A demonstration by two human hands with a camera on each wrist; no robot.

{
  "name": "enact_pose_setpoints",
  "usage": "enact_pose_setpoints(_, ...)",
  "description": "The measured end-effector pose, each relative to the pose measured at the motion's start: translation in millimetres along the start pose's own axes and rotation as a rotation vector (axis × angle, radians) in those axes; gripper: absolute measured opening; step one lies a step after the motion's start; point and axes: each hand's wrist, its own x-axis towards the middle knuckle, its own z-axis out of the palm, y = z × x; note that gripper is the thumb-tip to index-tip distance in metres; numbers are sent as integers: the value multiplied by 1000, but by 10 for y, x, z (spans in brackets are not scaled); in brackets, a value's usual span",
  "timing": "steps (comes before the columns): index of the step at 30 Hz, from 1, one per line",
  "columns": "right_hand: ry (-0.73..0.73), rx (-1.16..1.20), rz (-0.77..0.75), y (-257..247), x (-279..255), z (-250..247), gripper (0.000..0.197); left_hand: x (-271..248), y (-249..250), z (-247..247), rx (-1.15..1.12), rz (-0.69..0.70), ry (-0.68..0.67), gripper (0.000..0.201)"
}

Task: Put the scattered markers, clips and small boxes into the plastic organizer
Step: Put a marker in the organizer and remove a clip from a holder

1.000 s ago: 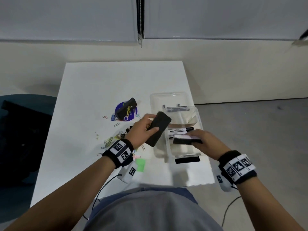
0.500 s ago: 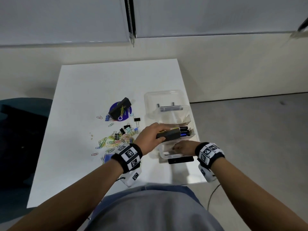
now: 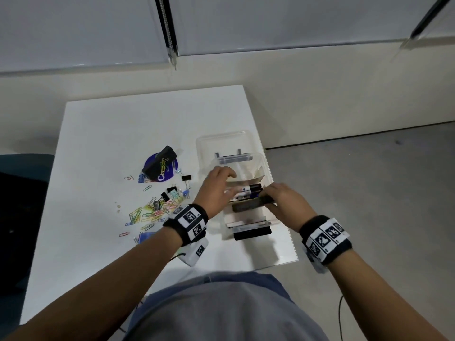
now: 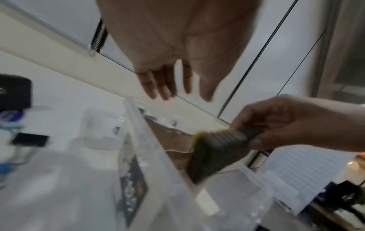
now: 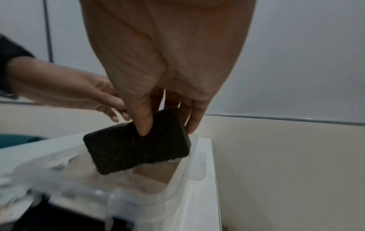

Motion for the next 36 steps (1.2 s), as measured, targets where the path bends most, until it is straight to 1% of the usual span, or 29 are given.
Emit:
enact_pose_setpoints(1, 17, -76, -37, -12, 1, 16, 22, 46, -102, -21, 52, -63, 70, 33)
enact_pose_setpoints(2, 21, -146, -75, -30, 8, 65, 21, 79, -181, -32, 79, -147, 103, 37)
enact_pose_setpoints(3, 18, -198, -101, -70, 23, 120, 21, 110, -243, -21, 79, -234, 85, 41)
enact_pose_setpoints(4, 1, -231, -112, -112, 39, 194, 21, 126, -269, -5, 61, -309, 29, 44)
enact_pose_setpoints(6, -70, -250, -102, -182, 69, 319, 29, 152, -324, 58, 20, -395, -66, 47)
enact_pose_setpoints(8, -133, -209, -70, -226, 88, 368, 39, 163, -374, 103, -26, -448, -55, 48)
enact_pose_setpoints(10, -204, -149, -26, -252, 111, 361, 40, 171, -422, 134, -63, -472, -33, 46)
enact_pose_setpoints(11, -259, -157, -7, -250, 141, 372, 39, 180, -443, 150, -72, -474, -31, 44)
enact_pose_setpoints(13, -372, -224, 23, -259, 231, 393, 40, 191, -457, 153, -106, -474, -32, 39)
enact_pose_setpoints(15, -454, -316, 30, -286, 324, 431, 36, 195, -459, 151, -149, -476, -24, 36)
enact_pose_setpoints(17, -519, -370, 29, -330, 399, 446, 29, 187, -468, 139, -182, -488, -30, 36)
enact_pose_setpoints(20, -625, -386, 32, -390, 480, 441, 29, 187, -579, 13, -206, -507, -61, 40)
enact_pose_setpoints(22, -656, -366, 27, -483, 528, 386, 26, 248, -757, -205, -136, -520, 27, 41)
enact_pose_setpoints(23, -647, -336, 27, -552, 565, 341, 25, 294, -894, -334, -75, -519, 100, 39)
enact_pose_setpoints(25, -578, -234, 23, -731, 656, 229, 24, 374, -1156, -609, 142, -534, 201, 39)
enact_pose_setpoints(27, -460, -91, -14, -923, 763, 130, 22, 422, -1419, -821, 399, -578, 214, 43)
enact_pose_setpoints(29, -364, 86, -39, -1100, 858, 88, 21, 431, -1654, -941, 541, -634, 154, 48)
enact_pose_setpoints(32, -286, 449, 12, -1288, 969, 194, 14, 428, -1917, -1020, 559, -674, 19, 49)
enact_pose_setpoints(34, -239, 534, 38, -1375, 1040, 360, 12, 429, -1978, -1057, 507, -677, -18, 43)
enact_pose_setpoints(36, -196, 571, 53, -1467, 1129, 542, 12, 398, -1945, -1085, 390, -650, 17, 39)
